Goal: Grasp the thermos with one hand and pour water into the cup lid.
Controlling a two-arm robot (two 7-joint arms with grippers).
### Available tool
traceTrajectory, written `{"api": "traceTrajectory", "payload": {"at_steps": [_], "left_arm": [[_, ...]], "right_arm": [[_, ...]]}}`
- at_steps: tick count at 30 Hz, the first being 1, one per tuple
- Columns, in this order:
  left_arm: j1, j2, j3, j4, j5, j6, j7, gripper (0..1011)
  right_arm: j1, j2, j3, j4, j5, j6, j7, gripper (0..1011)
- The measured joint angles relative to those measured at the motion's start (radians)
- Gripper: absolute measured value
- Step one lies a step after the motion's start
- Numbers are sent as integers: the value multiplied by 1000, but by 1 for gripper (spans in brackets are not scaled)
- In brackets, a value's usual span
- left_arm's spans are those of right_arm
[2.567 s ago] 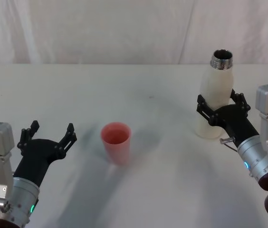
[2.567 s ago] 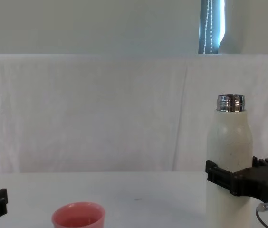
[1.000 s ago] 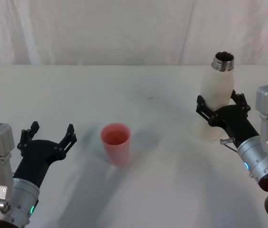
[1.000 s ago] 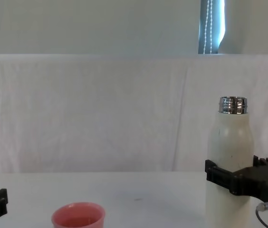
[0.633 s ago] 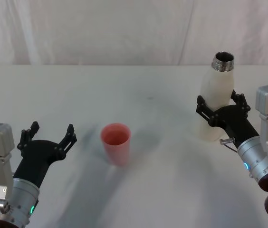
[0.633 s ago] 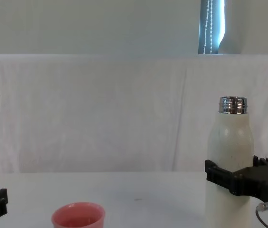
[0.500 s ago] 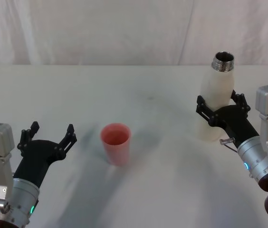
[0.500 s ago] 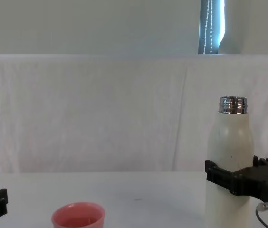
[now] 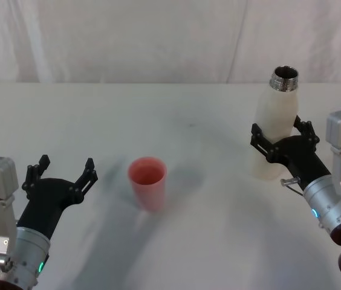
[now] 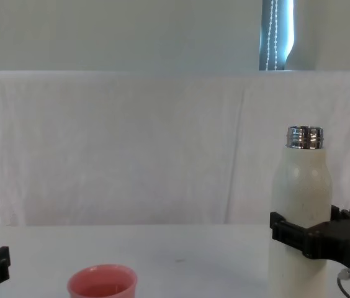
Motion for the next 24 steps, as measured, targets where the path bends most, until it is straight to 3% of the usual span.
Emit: {"api": "traceTrajectory", "payload": {"at_steps": [24], "left_arm": [[0,0,0,0,0,0,0,1001]], "right_arm": [[-19,17,7,-15,11,-2,13,1001]]}}
